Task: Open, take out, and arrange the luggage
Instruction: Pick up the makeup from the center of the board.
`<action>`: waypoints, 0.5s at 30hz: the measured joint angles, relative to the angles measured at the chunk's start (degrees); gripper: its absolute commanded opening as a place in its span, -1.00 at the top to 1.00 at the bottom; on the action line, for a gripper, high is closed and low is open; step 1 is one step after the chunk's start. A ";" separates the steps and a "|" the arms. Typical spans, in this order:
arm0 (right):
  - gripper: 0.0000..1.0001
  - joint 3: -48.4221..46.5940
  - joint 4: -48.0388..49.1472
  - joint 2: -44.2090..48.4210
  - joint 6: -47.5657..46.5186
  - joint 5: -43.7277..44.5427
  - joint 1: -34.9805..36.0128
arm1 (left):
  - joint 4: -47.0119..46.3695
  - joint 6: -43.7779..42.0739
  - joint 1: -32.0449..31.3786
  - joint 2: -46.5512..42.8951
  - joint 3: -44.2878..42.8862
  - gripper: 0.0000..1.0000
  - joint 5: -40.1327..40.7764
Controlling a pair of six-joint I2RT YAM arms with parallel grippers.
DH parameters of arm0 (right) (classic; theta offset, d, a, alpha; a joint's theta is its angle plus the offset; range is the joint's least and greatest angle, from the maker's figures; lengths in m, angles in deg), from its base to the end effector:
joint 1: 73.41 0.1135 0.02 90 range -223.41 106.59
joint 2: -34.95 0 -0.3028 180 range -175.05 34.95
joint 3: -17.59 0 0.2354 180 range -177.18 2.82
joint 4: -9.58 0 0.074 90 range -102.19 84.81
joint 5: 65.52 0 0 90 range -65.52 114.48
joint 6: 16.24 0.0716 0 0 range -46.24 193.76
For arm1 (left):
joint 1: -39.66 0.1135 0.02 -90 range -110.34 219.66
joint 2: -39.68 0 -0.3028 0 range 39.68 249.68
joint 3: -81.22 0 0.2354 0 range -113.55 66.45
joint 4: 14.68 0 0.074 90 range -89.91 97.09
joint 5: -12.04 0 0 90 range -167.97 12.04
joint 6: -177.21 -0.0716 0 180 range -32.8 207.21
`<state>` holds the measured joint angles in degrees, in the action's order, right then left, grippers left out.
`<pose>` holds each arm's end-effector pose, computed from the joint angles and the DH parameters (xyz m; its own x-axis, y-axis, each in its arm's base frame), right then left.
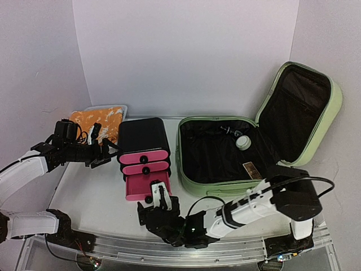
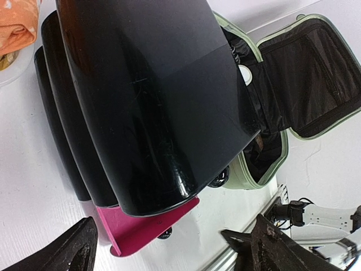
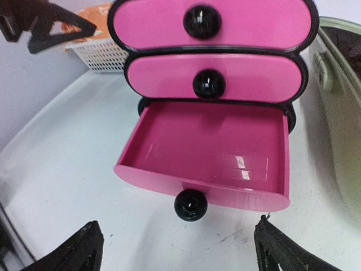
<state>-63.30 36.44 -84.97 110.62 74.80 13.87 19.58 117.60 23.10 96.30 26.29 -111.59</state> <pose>0.0774 0.4678 0.2025 -0.3692 0.3005 -0.8794 -0.4757 0.7518 0.4566 0.1774 -0.0941 0.2810 -0.8229 -0.1948 -0.5338 0.2907 0.6629 -0.6900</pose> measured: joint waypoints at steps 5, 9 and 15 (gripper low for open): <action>-0.84 2.14 -3.43 11.08 -2.82 -3.78 -0.22 | 2.99 -1.29 0.00 -0.02 -2.25 -0.96 0.98; -0.80 2.19 -8.57 18.86 -3.02 -7.65 -4.59 | 5.07 -3.19 0.00 -0.85 -3.74 -0.98 2.47; -0.65 3.89 -15.91 30.29 -6.10 -13.22 -18.73 | 7.65 -4.39 0.00 -2.54 -3.76 -0.98 4.09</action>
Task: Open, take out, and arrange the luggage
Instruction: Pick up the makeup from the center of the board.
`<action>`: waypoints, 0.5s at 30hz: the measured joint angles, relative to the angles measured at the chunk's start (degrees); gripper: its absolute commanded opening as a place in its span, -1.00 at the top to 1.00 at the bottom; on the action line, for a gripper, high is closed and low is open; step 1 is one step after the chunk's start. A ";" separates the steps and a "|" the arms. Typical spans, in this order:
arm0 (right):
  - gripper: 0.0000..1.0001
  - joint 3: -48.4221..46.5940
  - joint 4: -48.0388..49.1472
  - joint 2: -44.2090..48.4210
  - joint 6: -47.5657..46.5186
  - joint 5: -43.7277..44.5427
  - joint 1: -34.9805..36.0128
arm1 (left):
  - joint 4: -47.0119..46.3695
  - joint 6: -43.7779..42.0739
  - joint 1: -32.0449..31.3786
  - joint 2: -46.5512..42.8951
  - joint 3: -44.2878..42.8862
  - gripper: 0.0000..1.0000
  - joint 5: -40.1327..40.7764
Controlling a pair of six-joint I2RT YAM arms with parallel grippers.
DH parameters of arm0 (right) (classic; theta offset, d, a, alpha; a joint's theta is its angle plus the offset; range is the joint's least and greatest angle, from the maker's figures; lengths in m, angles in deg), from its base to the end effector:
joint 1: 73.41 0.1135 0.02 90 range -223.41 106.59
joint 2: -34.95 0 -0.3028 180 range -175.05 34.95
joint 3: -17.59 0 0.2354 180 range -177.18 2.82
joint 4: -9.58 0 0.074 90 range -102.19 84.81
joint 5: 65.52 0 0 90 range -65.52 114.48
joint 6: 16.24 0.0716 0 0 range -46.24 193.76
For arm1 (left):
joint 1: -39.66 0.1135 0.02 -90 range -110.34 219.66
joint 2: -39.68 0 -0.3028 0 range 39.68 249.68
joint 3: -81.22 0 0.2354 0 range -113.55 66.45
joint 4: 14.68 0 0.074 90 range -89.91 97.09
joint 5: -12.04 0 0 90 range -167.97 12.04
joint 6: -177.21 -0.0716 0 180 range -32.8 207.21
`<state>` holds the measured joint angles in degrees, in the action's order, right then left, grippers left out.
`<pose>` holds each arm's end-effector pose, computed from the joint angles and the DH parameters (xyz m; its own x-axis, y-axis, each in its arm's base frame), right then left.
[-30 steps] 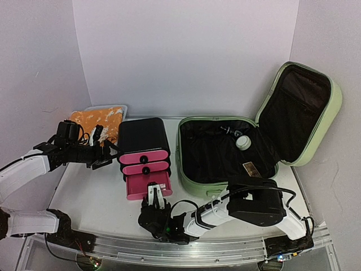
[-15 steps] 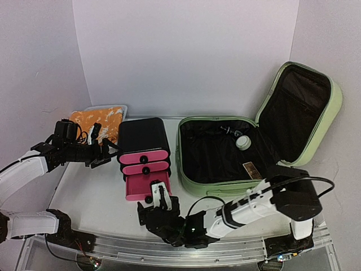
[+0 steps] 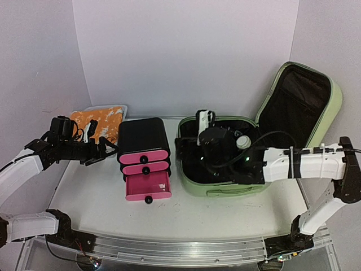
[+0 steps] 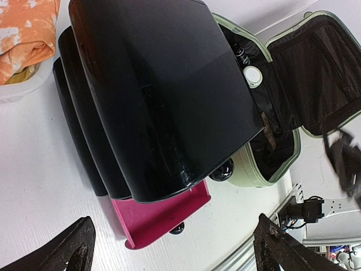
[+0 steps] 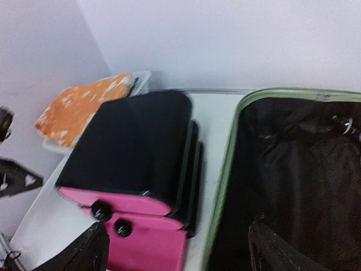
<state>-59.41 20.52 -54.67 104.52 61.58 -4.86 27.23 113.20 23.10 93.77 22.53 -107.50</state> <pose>0.1787 0.3367 0.3610 -0.2761 0.4127 -0.8680 -0.4430 0.7468 0.4960 0.1677 -0.0867 0.2950 -0.7956 -0.1612 -0.5840 0.3062 0.7248 -0.6172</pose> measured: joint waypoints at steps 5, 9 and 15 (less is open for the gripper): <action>-0.61 -0.17 -4.83 5.42 -7.54 -2.89 -11.89 | 0.61 -0.28 0.00 -0.57 0.00 -0.98 0.63; -0.69 -1.60 -8.66 5.84 -11.56 -7.63 -20.55 | 1.31 -0.70 0.00 -0.83 0.00 -0.98 1.11; -0.79 -4.26 -11.67 1.44 -9.73 -15.17 -32.59 | 2.16 -1.01 0.00 -0.83 0.00 -0.98 1.27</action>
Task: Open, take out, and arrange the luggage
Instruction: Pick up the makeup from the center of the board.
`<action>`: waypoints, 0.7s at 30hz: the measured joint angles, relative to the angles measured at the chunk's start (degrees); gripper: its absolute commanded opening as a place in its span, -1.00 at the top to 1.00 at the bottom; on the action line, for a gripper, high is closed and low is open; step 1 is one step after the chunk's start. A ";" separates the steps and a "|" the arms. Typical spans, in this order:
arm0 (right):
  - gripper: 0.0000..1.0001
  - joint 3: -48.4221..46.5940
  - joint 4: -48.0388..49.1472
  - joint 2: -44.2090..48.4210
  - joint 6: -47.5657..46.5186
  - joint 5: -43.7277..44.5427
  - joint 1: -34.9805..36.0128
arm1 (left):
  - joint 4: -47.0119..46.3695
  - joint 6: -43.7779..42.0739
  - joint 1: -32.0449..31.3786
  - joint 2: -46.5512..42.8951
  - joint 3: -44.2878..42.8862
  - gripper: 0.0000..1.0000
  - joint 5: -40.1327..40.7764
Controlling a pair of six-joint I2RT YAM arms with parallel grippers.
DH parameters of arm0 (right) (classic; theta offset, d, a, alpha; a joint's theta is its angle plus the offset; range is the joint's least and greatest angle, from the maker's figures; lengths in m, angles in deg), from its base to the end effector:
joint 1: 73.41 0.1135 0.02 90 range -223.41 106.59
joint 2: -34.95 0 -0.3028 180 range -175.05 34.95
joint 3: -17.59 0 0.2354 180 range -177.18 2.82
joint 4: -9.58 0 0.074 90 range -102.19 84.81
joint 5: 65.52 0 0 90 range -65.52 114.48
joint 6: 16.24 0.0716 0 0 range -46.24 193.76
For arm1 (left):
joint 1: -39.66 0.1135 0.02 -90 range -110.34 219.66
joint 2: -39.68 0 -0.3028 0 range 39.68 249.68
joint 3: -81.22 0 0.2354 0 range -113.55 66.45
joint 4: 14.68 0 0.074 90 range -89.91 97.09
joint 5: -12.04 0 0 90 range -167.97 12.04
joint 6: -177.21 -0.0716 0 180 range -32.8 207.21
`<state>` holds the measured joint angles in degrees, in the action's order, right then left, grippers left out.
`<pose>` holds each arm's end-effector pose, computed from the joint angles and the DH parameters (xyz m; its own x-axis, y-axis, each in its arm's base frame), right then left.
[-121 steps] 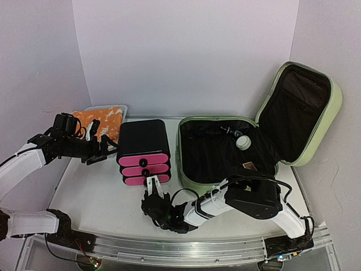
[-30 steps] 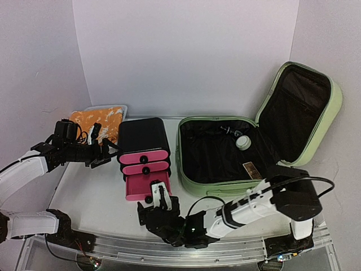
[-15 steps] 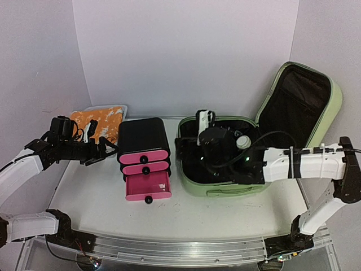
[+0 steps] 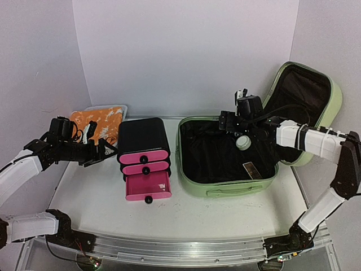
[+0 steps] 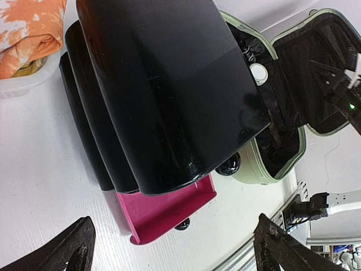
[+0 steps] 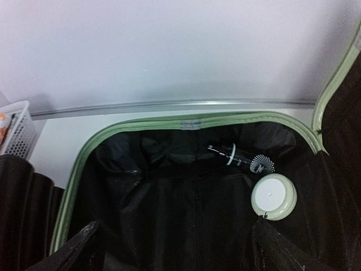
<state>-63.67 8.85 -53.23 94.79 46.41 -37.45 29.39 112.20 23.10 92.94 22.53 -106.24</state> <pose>0.3259 0.2034 0.3691 -0.1885 0.2745 -0.9429 -0.1901 0.9318 0.3093 0.1631 -0.0839 0.2928 -0.7984 -0.1507 -0.5830 0.2962 0.7447 -0.5981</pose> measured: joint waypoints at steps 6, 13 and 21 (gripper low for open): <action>-0.86 0.42 -0.20 -6.88 7.21 -2.16 -3.65 | 0.68 -0.22 0.00 -0.26 0.00 -0.99 0.02; -0.97 2.29 4.15 -9.86 15.47 -3.02 -7.78 | 0.85 -1.97 0.00 -1.66 0.00 -0.99 0.26; -0.97 2.01 8.04 -15.17 22.40 -1.81 -11.50 | 0.90 -3.65 0.00 -2.71 0.00 -0.99 1.70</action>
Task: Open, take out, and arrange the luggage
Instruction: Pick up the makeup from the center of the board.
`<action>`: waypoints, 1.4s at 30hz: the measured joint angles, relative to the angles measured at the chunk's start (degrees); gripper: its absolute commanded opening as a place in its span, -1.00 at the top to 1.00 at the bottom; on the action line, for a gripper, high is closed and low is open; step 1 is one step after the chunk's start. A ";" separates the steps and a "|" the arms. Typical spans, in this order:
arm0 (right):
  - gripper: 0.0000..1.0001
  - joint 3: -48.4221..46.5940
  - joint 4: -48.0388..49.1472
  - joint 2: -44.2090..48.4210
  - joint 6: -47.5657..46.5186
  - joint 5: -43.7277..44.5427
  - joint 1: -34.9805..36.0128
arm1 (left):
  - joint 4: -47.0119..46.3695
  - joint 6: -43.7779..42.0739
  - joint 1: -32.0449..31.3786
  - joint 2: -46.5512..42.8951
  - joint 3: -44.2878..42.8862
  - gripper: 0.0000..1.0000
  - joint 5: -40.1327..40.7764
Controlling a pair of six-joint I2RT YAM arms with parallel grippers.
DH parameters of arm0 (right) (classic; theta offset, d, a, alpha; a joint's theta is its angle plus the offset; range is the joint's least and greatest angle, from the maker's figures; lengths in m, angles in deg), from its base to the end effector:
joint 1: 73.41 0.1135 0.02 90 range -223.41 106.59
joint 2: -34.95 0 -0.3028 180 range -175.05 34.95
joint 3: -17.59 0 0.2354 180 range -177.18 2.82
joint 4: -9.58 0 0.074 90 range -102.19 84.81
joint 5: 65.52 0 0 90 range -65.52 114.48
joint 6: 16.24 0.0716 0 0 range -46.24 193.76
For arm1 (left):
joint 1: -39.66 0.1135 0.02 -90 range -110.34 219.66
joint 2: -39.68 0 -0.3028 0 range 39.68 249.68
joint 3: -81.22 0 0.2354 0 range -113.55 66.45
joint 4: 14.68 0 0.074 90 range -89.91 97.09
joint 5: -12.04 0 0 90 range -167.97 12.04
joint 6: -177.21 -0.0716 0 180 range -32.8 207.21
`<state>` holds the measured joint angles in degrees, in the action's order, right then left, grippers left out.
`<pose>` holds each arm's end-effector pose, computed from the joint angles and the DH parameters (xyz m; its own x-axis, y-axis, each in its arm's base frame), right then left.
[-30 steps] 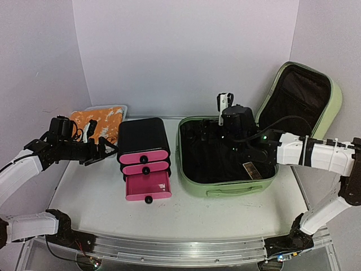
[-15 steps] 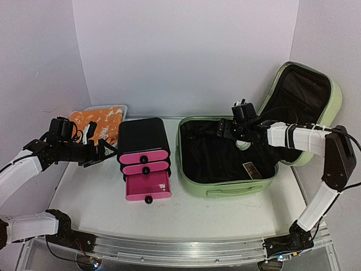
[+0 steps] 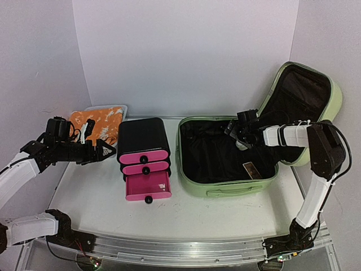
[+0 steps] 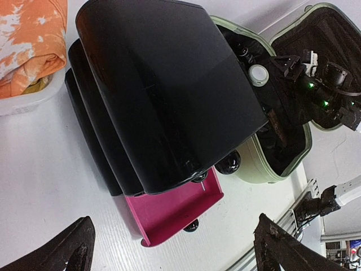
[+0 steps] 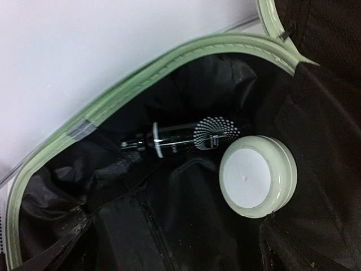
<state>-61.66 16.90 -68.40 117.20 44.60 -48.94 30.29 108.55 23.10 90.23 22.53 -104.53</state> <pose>0.4107 0.1598 0.2712 -0.2521 0.5946 -0.7635 0.1159 0.8018 0.5862 0.1549 -0.0795 0.2979 -0.7528 -0.1157 -0.6480 0.3480 0.7656 -0.5410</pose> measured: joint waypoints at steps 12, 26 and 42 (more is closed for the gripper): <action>-0.97 -1.84 5.97 -8.02 2.14 -2.23 -3.85 | 0.39 -1.03 0.00 0.70 0.00 -0.99 0.22; -0.96 0.61 11.56 -7.80 7.85 -3.39 -5.86 | 0.42 -1.66 0.00 1.40 0.00 -0.99 0.24; -0.97 9.05 9.01 8.98 7.15 -3.98 -5.18 | 0.42 -1.60 0.00 2.43 0.00 -0.99 0.17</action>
<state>-52.62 25.90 -59.42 124.35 40.62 -54.12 30.70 106.95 23.10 92.65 22.53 -104.36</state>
